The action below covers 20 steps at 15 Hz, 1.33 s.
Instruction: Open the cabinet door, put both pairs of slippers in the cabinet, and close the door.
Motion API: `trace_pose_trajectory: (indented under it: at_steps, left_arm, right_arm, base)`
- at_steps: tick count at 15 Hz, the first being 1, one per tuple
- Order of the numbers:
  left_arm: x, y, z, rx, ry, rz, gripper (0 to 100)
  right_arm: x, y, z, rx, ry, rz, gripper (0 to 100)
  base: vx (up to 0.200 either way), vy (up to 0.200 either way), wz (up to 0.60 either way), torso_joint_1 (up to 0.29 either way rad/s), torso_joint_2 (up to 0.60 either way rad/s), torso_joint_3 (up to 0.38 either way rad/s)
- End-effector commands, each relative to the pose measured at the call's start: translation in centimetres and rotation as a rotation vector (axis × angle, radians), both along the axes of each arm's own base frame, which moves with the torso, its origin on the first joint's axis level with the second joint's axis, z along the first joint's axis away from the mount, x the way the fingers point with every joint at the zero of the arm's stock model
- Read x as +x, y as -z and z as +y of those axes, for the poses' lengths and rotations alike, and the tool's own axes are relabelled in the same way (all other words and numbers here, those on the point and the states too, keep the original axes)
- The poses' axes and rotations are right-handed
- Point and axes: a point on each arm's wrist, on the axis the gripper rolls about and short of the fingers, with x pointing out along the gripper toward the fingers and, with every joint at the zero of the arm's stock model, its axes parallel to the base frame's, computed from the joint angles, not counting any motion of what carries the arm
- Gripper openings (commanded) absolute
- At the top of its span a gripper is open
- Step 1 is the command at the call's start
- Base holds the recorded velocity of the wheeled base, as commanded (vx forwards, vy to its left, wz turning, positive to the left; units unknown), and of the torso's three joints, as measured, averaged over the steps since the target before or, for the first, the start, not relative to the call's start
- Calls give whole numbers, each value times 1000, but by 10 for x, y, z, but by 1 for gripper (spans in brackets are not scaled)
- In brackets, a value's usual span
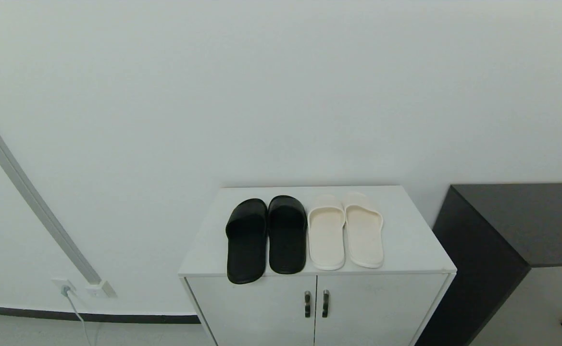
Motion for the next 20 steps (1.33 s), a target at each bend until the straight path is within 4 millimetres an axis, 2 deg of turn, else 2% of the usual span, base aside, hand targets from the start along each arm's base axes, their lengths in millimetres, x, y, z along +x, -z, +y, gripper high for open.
trace_pose_trajectory:
  at_steps: [1,3,4,5,6,7,9,10,15,18,20]
  left_arm:
    - [0,0,0,-1,0,0,0]
    - [0,0,0,-1,0,0,0]
    - [0,0,0,-1,0,0,0]
    - [0,0,0,-1,0,0,0]
    - [0,0,0,-1,0,0,0]
    - [0,0,0,-1,0,0,0]
    - [0,0,0,-2,0,0,0]
    - [0,0,0,-2,0,0,0]
    - [0,0,0,-1,0,0,0]
    - [0,0,0,13,5,1,0]
    - [0,0,0,19,5,1,0]
  right_arm:
    - [0,0,0,-1,0,2,100]
    - [0,-1,0,17,6,-7,100]
    - [-5,-25,0,44,1,-94,100]
    - [-6,-60,-1,130,-10,-109,100]
    - [3,-65,0,129,-16,-19,100]
    - [15,-62,0,78,-53,78,100]
    - [36,-59,3,85,-133,225,100]
    - [48,-62,4,86,-156,255,100]
    - [105,-93,17,72,-272,271,100]
    - [125,-99,33,50,-350,312,100]
    - [143,-110,64,80,-376,314,100]
  base:
    - [0,0,0,0,0,0]
    - [0,0,0,0,0,0]
    - [0,0,0,0,0,0]
    - [0,0,0,0,0,0]
    - [0,0,0,0,0,0]
    - [0,0,0,0,0,0]
    - [0,0,0,0,0,0]
    - [0,0,0,0,0,0]
    - [0,0,0,0,0,0]
    - [0,0,0,0,0,0]
    - [0,0,0,0,0,0]
